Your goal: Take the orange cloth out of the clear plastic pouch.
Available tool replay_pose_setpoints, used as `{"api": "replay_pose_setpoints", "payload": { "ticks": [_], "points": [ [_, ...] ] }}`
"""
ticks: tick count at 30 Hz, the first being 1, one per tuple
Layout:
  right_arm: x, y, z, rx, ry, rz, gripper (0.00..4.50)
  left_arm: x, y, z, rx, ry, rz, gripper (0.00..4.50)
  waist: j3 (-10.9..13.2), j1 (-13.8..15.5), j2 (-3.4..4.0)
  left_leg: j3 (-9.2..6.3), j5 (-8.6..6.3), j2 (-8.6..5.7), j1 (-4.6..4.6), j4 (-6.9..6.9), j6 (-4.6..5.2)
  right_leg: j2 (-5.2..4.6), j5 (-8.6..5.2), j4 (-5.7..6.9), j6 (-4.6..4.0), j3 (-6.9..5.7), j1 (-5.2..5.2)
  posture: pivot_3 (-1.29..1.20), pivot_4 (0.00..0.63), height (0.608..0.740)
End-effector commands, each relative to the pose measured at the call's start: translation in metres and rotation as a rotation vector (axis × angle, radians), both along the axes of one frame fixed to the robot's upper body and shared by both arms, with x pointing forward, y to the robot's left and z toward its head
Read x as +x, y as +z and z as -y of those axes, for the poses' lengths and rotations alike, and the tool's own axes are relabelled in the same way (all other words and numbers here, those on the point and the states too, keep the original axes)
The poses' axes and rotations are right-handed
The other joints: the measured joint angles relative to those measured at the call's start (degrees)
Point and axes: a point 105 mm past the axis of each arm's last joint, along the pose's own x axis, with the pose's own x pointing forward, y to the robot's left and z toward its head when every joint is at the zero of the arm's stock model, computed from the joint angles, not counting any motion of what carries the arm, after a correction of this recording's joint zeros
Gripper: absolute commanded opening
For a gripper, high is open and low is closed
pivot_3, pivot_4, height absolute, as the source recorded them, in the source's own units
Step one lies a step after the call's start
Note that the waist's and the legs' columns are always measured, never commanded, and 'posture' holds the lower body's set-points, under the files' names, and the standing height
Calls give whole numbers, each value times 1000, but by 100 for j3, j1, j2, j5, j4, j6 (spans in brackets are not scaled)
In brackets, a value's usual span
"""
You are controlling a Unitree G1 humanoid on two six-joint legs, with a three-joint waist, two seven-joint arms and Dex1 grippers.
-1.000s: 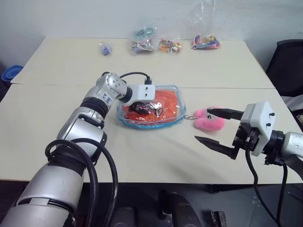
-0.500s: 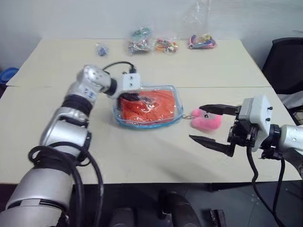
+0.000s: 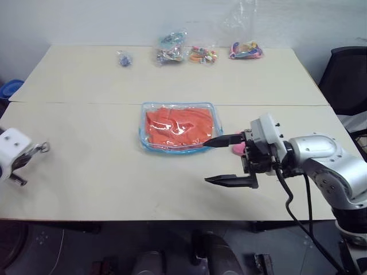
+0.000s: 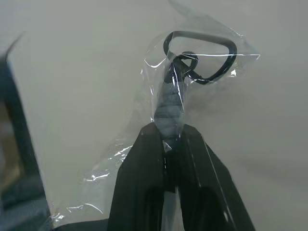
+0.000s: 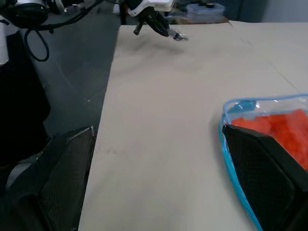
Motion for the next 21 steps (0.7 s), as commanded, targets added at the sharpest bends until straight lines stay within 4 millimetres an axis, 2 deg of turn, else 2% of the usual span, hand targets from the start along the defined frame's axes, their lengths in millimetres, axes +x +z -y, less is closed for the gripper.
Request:
{"api": "replay_pose_setpoints", "payload": {
  "ticks": [1,2,9,14,18,21],
  "points": [
    [2,4,-2,2,31,33,4500,-6,10,1,-62,55,136,451,-1,62,-2,-2,0,-1,0,0,0,-3,0,2,0,-2,1,0,150,740],
    [2,4,-2,1,34,33,4500,-8,8,2,-94,69,158,841,-1,75,-3,-2,0,-1,-1,1,0,-3,0,1,0,-2,1,0,150,740],
    [7,1,5,-15,8,33,4500,-11,8,8,-149,77,241,2816,-10,17,-16,-2,-5,2,-4,-1,-8,0,1,17,0,-4,-3,0,150,740],
    [9,-6,19,-43,-63,33,4500,-12,22,26,-261,-20,218,4448,-10,-17,-16,0,-7,6,-3,-2,-14,4,0,16,-1,-3,-5,0,150,740],
    [16,-13,42,-88,-201,51,4500,-38,70,66,-379,-361,130,4481,-10,-84,-23,-1,-11,12,-9,-1,-23,10,-2,16,-5,-4,-9,0,150,740],
    [16,-15,55,-101,-266,55,4500,-48,91,84,-401,-512,39,4481,-5,-92,-7,-1,-14,12,-9,0,-28,14,-8,-6,-12,-6,-11,0,150,740]
  ]
}}
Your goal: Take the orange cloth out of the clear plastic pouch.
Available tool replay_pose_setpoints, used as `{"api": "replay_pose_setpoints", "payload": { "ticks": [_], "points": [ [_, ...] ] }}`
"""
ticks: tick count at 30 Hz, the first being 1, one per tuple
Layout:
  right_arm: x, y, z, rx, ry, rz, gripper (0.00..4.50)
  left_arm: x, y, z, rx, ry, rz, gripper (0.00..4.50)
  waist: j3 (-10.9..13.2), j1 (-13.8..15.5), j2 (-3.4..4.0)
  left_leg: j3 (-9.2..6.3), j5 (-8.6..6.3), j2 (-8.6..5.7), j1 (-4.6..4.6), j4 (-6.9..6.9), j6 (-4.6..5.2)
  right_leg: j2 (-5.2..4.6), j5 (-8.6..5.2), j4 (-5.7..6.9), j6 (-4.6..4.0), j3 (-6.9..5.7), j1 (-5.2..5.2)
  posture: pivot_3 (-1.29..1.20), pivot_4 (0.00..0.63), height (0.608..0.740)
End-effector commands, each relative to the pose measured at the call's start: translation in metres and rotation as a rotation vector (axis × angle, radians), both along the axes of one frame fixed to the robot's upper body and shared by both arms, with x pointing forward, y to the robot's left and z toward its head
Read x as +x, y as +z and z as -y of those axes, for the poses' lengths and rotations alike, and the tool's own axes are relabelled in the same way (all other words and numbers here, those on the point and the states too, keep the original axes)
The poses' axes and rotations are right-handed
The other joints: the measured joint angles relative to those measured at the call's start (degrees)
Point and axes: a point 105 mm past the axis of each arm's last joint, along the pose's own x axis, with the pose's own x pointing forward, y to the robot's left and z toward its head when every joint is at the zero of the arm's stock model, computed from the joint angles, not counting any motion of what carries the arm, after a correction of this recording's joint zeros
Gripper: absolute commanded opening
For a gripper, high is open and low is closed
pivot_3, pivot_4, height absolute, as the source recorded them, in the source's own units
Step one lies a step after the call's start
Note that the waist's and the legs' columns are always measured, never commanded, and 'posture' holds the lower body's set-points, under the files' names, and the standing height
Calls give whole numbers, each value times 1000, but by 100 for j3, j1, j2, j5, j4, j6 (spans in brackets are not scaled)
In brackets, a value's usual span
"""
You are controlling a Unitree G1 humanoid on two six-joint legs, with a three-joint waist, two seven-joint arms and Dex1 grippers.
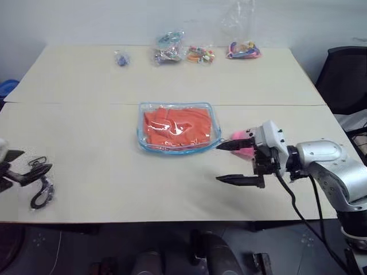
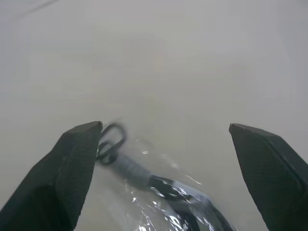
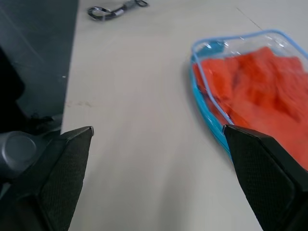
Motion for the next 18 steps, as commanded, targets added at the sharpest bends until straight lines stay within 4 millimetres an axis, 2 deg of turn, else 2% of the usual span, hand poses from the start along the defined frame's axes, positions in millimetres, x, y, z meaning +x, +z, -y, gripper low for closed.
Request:
{"api": "replay_pose_setpoints", "payload": {
  "ticks": [1,4,5,8,11,15,18],
  "points": [
    [-3,11,11,-11,-53,83,4500,-7,32,27,24,-209,2,4481,3,1,27,3,0,-2,2,0,0,1,0,0,0,2,1,0,150,740],
    [-6,10,18,-19,-97,88,4500,12,42,50,84,-333,20,4481,1,53,58,5,2,-9,22,-1,-1,3,-2,5,1,8,15,0,150,740],
    [-7,11,21,-20,-116,90,4500,23,42,68,106,-410,37,4481,1,60,58,4,4,-9,23,-1,-5,8,-2,7,0,9,17,0,150,740],
    [-9,11,29,-38,-163,99,4500,53,25,111,279,-594,68,4481,0,104,60,8,6,-10,30,-3,-10,15,-2,19,0,23,21,0,150,740],
    [-11,10,36,-59,-194,105,4500,91,2,140,416,-677,98,4481,-1,144,61,23,6,-10,29,-4,-11,21,0,22,2,35,24,0,150,740],
    [-14,11,39,-62,-215,114,4500,123,-20,160,591,-763,138,4481,-1,99,50,47,6,-11,21,-1,-12,42,2,28,3,50,13,0,150,740],
    [-19,12,37,-55,-220,117,4500,143,-27,173,612,-799,168,4481,-1,91,50,61,5,-13,21,-4,-13,50,2,30,3,57,6,0,150,740]
  ]
}}
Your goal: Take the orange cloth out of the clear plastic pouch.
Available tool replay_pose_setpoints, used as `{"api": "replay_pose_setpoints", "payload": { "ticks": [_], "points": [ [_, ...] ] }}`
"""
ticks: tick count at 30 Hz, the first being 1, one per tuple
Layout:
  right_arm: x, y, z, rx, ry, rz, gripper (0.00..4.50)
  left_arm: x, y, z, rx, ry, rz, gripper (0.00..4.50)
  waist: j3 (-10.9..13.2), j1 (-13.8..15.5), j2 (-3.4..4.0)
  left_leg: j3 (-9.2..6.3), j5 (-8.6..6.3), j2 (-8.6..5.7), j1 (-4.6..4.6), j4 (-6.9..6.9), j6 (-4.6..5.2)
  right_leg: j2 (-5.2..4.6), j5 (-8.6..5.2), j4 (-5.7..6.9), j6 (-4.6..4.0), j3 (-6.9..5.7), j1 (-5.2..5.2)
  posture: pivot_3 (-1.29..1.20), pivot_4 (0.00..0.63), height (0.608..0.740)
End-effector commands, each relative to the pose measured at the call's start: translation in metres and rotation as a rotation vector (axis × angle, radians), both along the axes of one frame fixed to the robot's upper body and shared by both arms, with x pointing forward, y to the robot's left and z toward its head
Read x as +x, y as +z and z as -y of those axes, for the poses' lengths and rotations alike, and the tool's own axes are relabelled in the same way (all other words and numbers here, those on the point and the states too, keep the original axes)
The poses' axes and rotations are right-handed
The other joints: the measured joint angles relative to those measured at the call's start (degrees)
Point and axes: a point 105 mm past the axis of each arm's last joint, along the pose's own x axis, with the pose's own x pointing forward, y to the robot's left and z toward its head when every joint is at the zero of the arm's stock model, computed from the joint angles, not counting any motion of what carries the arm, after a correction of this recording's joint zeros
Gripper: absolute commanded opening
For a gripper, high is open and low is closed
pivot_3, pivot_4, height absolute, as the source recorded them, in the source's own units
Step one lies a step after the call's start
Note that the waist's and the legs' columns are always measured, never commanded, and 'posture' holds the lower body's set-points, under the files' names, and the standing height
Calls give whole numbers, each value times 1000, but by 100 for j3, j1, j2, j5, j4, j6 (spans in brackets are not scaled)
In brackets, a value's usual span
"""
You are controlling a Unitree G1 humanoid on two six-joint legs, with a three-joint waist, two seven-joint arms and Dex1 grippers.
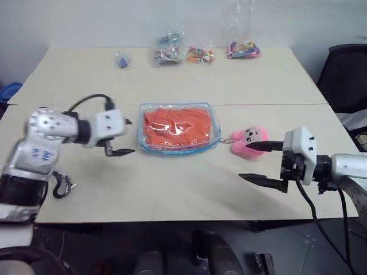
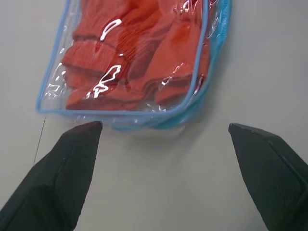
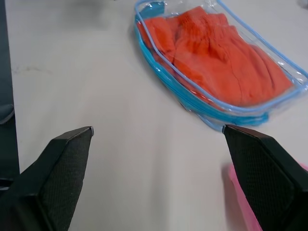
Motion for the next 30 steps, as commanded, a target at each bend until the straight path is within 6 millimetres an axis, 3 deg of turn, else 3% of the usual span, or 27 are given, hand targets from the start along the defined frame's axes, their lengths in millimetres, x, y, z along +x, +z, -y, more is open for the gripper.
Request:
{"api": "replay_pose_setpoints", "payload": {
  "ticks": [1,7,13,16,28,30],
  "points": [
    [-8,14,-6,-6,15,61,4500,19,3,6,61,-38,93,4481,1,-1,-2,3,0,0,7,4,0,0,0,-4,0,-1,-2,0,150,740],
    [-11,11,-7,2,-15,56,4500,27,-10,33,28,-131,69,4481,1,26,-2,7,-1,8,10,4,4,-6,2,-2,3,9,1,0,150,740],
    [-12,10,-8,-4,-25,58,4500,23,-25,35,20,-144,15,4481,1,49,-3,5,0,6,18,5,6,-7,3,-3,6,10,2,0,150,740],
    [-10,11,-8,-8,-31,65,4500,26,-28,34,-8,-120,7,3893,1,53,-3,4,0,6,19,5,7,-7,3,-3,6,10,2,0,150,740],
    [-18,14,-10,-23,18,36,4500,12,-24,20,3,-187,19,170,1,34,-3,4,0,10,20,4,8,-7,4,-2,7,10,1,0,150,740],
    [-21,13,-10,-29,35,19,4500,6,-23,13,9,-214,13,39,1,29,-3,4,0,10,20,4,8,-7,4,-3,6,10,1,0,150,740]
  ]
}}
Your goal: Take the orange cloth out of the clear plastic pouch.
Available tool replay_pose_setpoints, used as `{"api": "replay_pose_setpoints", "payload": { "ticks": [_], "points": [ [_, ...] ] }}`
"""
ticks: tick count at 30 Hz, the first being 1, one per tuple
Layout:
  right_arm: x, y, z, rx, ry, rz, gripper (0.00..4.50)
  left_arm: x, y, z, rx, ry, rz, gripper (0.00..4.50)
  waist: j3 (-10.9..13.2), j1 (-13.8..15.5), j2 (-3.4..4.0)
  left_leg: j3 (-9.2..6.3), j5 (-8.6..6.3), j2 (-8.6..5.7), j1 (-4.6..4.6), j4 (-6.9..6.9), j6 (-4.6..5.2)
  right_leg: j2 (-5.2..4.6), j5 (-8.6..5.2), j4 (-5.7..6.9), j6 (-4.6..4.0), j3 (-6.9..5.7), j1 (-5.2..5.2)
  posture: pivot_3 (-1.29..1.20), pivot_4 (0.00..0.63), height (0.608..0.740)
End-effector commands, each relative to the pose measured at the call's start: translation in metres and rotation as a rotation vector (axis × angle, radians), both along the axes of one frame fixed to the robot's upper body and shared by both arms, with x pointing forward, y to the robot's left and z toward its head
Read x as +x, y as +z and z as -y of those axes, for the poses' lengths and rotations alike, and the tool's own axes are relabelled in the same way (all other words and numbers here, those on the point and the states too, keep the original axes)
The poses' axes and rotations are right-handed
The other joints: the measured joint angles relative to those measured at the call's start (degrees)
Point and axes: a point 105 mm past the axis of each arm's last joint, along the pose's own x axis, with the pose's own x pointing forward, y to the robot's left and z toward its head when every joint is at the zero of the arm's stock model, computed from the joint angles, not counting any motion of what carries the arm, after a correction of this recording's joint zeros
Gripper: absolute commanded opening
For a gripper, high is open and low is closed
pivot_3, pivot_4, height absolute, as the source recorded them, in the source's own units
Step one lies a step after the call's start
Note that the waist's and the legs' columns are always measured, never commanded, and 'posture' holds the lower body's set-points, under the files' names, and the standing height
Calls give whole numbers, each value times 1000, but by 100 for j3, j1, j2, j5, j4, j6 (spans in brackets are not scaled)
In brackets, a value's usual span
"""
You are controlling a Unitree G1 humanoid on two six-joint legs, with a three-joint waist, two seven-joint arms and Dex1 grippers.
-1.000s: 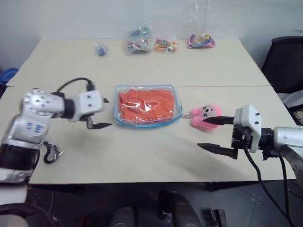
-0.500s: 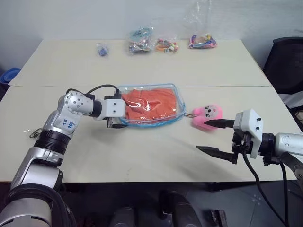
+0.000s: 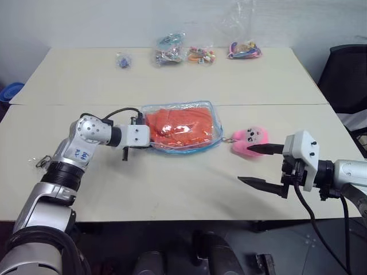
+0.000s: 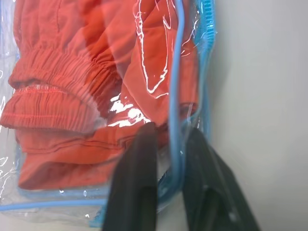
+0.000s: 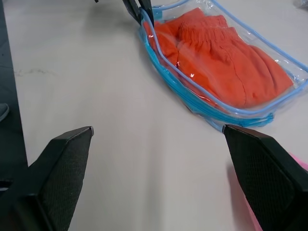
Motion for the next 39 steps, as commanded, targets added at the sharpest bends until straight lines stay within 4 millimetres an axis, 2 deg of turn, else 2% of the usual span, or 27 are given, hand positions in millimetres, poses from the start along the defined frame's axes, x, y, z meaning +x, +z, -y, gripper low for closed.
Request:
{"api": "replay_pose_setpoints", "payload": {
  "ticks": [1,9,17,20,23,27,29,32,35,39],
  "points": [
    [-9,10,-1,-14,44,18,4500,-11,12,-13,-8,-51,26,39,0,-6,0,0,0,1,0,0,0,0,0,0,0,0,0,0,150,740],
    [-11,4,-2,-17,52,-2,4500,-12,9,-41,64,-41,48,39,0,21,0,-1,-3,-2,0,1,5,-3,0,-3,0,-1,3,0,150,740],
    [-5,6,-2,3,16,21,4500,-21,7,-32,22,-34,16,39,0,14,0,0,-3,-1,0,0,7,-2,0,-3,1,-1,2,0,150,740],
    [0,2,0,16,-37,36,4500,-26,9,-37,8,0,-6,680,0,4,0,0,-3,0,0,0,6,-1,0,-2,0,-1,2,0,150,740],
    [13,-1,3,45,-146,70,4500,-43,17,-42,-5,-13,-37,1586,-1,-43,-2,1,-4,4,0,0,5,1,0,0,0,1,-1,0,150,740],
    [35,-3,8,126,-293,82,4500,-53,41,-42,-123,47,-59,2817,-3,-57,-5,0,-3,2,1,1,4,-1,0,-1,0,3,1,0,150,740],
    [48,-6,13,177,-373,62,4500,-65,55,-33,-232,48,-161,3461,-3,-85,-5,3,-3,-2,0,0,5,-3,0,2,0,10,0,0,150,740],
    [68,-17,18,245,-494,-13,4500,-86,79,-8,-393,-7,-317,3461,-3,-102,-5,2,-2,-1,-2,1,4,-2,0,1,0,12,0,0,150,740],
    [84,-27,24,270,-588,-52,4500,-101,90,13,-460,-73,-398,3461,-3,-114,-4,0,-2,-2,-2,0,3,-1,0,1,0,16,-1,0,150,740],
    [99,-39,22,298,-635,-110,4500,-104,98,30,-502,-99,-412,3461,-3,-124,-4,4,1,-3,-5,0,-1,4,0,3,0,26,0,0,150,740]
  ]
}}
